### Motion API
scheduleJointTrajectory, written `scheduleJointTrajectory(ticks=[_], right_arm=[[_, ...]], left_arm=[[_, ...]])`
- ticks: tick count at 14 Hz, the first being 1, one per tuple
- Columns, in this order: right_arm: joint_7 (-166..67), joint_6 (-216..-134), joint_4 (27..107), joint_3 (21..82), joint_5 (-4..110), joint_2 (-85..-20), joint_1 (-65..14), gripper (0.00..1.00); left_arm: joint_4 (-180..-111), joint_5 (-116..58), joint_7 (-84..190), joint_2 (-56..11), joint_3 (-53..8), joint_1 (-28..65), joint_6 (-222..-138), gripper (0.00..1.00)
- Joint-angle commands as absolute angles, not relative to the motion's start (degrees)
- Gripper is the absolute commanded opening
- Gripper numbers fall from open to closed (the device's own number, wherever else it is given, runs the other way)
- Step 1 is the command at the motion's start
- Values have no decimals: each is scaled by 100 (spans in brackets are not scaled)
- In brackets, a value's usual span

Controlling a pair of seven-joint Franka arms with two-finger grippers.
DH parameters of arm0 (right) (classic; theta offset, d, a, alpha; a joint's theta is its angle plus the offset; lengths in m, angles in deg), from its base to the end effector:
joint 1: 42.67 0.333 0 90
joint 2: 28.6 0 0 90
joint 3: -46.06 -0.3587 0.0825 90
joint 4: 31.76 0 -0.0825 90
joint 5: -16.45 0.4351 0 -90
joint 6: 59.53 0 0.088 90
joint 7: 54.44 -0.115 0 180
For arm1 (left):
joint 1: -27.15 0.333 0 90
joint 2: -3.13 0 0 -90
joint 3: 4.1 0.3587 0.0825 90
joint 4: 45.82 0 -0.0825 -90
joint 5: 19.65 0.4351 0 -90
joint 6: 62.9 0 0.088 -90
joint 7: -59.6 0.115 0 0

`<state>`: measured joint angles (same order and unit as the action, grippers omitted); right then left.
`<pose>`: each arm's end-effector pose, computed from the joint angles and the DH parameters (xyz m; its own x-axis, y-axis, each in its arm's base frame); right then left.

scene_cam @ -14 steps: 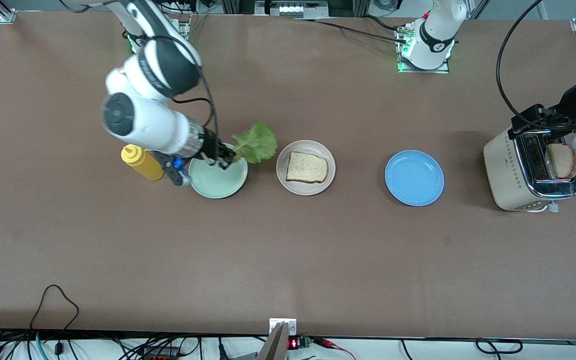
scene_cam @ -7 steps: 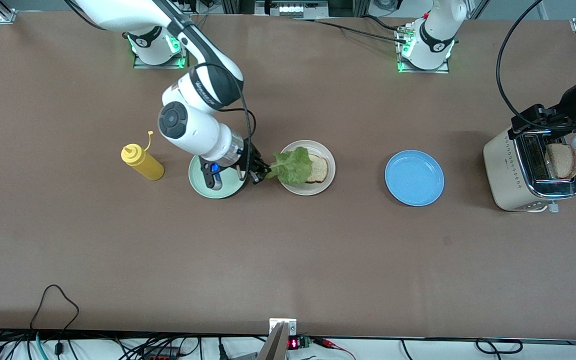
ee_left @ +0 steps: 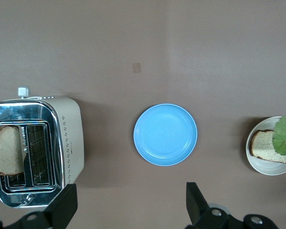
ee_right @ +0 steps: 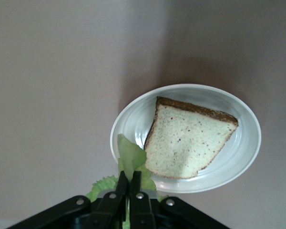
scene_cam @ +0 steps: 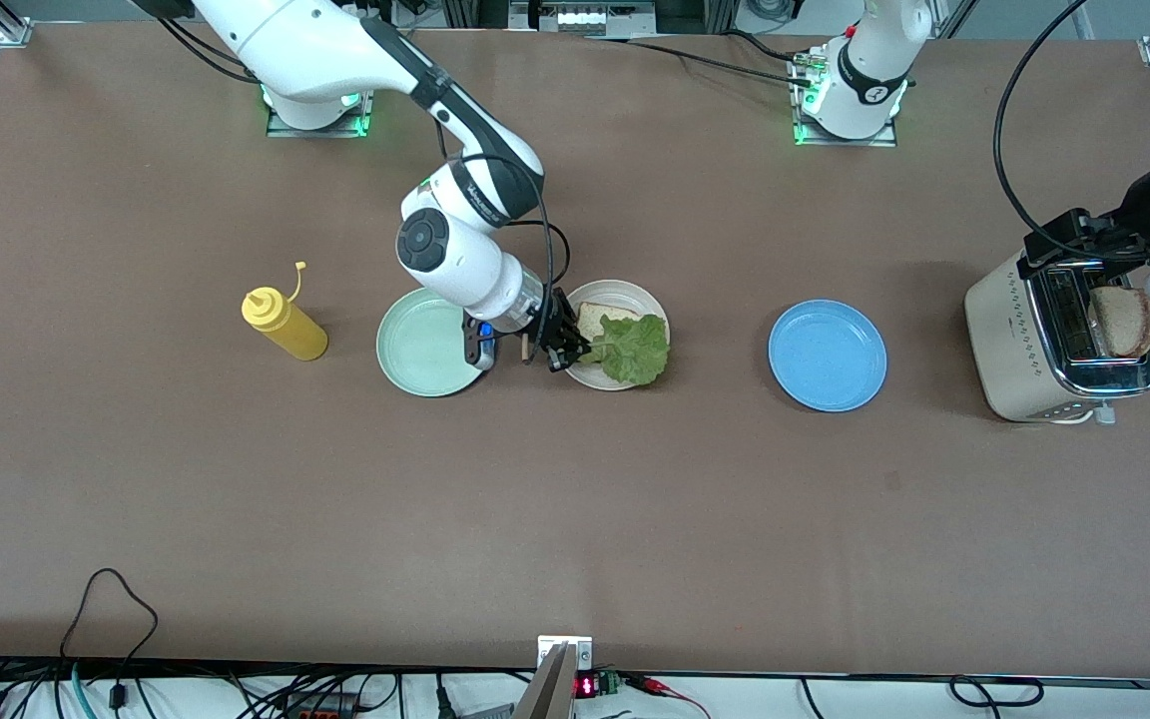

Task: Make sandwich in beige plate with both arms
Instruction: 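Lower the lettuce onto the toast and open the right gripper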

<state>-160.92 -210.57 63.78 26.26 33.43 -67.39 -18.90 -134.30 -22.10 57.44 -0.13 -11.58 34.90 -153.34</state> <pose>0.5934 0.5022 0.2538 0.1369 -0.8771 -0.4603 -0.9897 -0.1018 -0.1004 0.6254 0.0005 0.6391 0.9988 0.0427 -0.0241 0.0439 -0.9978 0.0493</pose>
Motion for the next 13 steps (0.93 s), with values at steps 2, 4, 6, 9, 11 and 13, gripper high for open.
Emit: scheduleJointTrajectory(ticks=[2, 4, 6, 9, 11, 13], right_arm=[[-16289, -21167, 6535, 2690, 3473, -6762, -1806, 0], [-16298, -21167, 6711, 2681, 3482, -6762, -1806, 0], [-16298, -21220, 6729, 2672, 3517, -6780, -1806, 0], [-16307, -21220, 6756, 2663, 3587, -6841, -1648, 0], [-16298, -21298, 6764, 2672, 3587, -6929, -1630, 3], [-16289, -21343, 6764, 2672, 3578, -6973, -1595, 22]], left_arm=[[-13415, -2167, 5749, 50, -1218, 3515, -15272, 100], [-13415, -2159, 5749, 50, -1227, 3506, -15263, 100], [-13406, -2150, 5758, 50, -1236, 3480, -15263, 100], [-13406, -2150, 5758, 58, -1245, 3471, -15263, 100], [-13406, -2150, 5758, 59, -1254, 3462, -15263, 100], [-13406, -2150, 5758, 59, -1254, 3453, -15255, 100]])
